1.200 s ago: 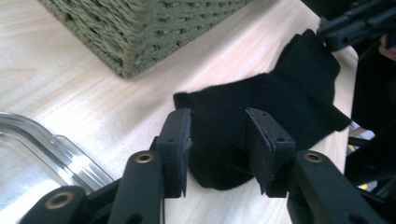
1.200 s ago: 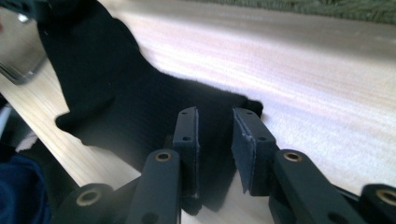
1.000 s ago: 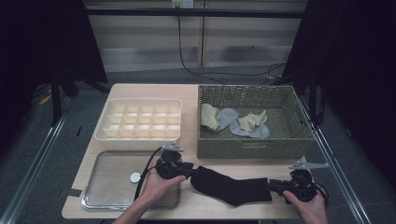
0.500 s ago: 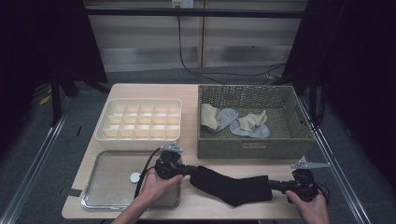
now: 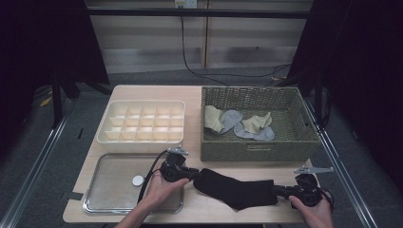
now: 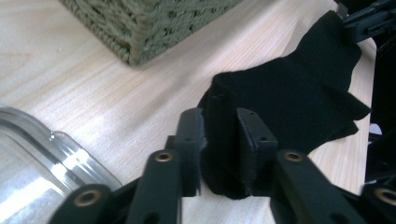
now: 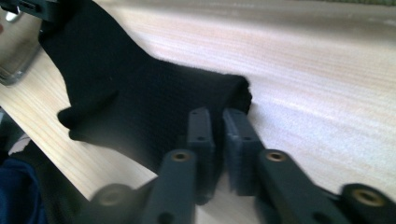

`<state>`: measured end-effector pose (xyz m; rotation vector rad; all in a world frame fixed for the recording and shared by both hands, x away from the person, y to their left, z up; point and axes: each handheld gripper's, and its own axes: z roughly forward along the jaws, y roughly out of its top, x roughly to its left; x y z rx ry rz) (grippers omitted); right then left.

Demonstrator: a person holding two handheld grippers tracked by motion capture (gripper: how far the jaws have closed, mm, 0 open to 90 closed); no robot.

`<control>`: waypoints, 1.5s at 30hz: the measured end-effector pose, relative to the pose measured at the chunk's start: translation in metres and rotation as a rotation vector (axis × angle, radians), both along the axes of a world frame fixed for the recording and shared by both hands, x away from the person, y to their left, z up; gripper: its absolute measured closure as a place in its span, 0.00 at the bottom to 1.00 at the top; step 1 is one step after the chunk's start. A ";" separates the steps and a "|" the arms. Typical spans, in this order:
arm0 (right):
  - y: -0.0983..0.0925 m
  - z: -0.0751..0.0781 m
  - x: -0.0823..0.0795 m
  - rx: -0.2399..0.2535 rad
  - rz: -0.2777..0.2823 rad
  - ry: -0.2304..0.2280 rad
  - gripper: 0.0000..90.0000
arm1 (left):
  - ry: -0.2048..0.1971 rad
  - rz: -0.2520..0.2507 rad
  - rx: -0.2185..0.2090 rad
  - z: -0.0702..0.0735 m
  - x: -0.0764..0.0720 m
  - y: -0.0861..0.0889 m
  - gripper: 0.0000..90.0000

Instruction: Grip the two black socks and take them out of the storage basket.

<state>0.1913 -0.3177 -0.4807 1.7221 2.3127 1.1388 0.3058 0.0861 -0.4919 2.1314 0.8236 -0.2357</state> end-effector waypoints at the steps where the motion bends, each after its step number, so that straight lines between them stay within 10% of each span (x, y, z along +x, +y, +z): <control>1: 0.001 0.000 -0.001 0.003 0.001 0.000 0.87 | -0.006 0.000 0.008 0.000 0.000 0.000 0.76; 11: 0.008 -0.005 0.004 -0.040 -0.003 0.011 0.83 | -0.046 -0.045 0.048 0.000 -0.006 -0.002 0.88; 23: -0.002 -0.006 0.034 -0.081 -0.036 0.014 0.86 | -0.011 -0.037 0.016 -0.003 -0.007 -0.005 0.79; 34: -0.005 -0.003 0.030 -0.002 -0.052 -0.004 0.60 | -0.021 0.008 0.043 0.006 -0.007 0.004 0.63; 45: -0.001 -0.009 0.027 -0.047 -0.047 -0.012 0.46 | -0.008 -0.015 0.038 0.008 -0.003 0.006 0.62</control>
